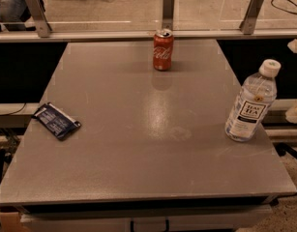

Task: Knock blue plastic bottle over

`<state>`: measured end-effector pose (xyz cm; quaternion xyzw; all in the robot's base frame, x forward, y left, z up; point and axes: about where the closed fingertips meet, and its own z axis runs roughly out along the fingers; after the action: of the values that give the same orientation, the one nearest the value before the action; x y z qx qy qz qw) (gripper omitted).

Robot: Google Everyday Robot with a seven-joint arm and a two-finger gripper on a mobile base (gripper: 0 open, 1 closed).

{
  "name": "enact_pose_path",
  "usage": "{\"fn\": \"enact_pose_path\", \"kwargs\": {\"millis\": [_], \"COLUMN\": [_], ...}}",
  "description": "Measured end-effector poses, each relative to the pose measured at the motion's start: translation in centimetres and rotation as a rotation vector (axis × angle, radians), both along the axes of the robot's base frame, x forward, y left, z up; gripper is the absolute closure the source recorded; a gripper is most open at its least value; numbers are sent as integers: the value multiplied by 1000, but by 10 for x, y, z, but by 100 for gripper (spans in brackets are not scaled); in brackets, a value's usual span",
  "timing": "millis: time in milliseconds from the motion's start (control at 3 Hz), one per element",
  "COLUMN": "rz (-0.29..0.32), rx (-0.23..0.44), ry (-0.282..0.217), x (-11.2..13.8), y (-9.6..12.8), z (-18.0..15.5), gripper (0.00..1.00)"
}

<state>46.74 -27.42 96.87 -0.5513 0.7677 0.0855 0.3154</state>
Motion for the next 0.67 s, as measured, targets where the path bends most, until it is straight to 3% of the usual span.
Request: {"fn": "enact_pose_path", "kwargs": {"millis": [667], "rz": [55], "rx": [287], "ry": [-14], "x": [-3], "y": [14], "z": [-39], "gripper": [0]}}
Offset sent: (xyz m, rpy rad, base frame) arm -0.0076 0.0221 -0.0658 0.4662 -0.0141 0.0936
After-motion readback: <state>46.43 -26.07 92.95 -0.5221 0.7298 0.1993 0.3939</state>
